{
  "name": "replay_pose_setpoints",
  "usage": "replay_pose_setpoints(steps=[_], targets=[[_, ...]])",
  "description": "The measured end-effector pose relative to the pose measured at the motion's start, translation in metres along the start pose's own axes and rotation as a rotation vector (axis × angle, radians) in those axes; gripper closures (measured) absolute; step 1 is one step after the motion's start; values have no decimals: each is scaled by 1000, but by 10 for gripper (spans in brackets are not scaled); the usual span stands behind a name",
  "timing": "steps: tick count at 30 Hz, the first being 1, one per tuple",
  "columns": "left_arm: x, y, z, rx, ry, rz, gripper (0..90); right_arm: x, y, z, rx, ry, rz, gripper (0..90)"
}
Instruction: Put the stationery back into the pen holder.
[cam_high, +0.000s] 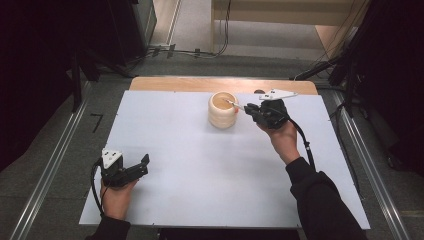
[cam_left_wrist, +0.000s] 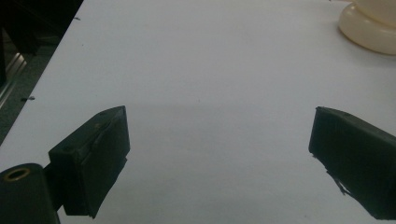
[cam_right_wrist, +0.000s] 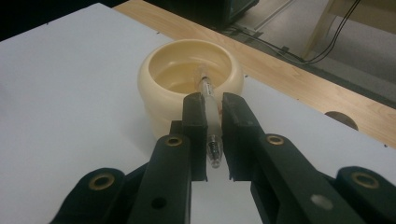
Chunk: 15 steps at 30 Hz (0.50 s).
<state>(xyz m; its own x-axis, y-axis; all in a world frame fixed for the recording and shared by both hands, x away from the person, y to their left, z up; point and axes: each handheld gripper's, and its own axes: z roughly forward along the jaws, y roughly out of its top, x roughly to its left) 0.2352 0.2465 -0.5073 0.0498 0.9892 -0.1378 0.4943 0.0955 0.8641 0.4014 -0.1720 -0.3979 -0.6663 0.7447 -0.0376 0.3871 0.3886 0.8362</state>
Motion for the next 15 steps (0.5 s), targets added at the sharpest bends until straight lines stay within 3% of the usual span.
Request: replay_pose_setpoints(steps=[15], targets=[[0,0,0,1,-2,-1,59,4,14,18,7,-5,-5,786]])
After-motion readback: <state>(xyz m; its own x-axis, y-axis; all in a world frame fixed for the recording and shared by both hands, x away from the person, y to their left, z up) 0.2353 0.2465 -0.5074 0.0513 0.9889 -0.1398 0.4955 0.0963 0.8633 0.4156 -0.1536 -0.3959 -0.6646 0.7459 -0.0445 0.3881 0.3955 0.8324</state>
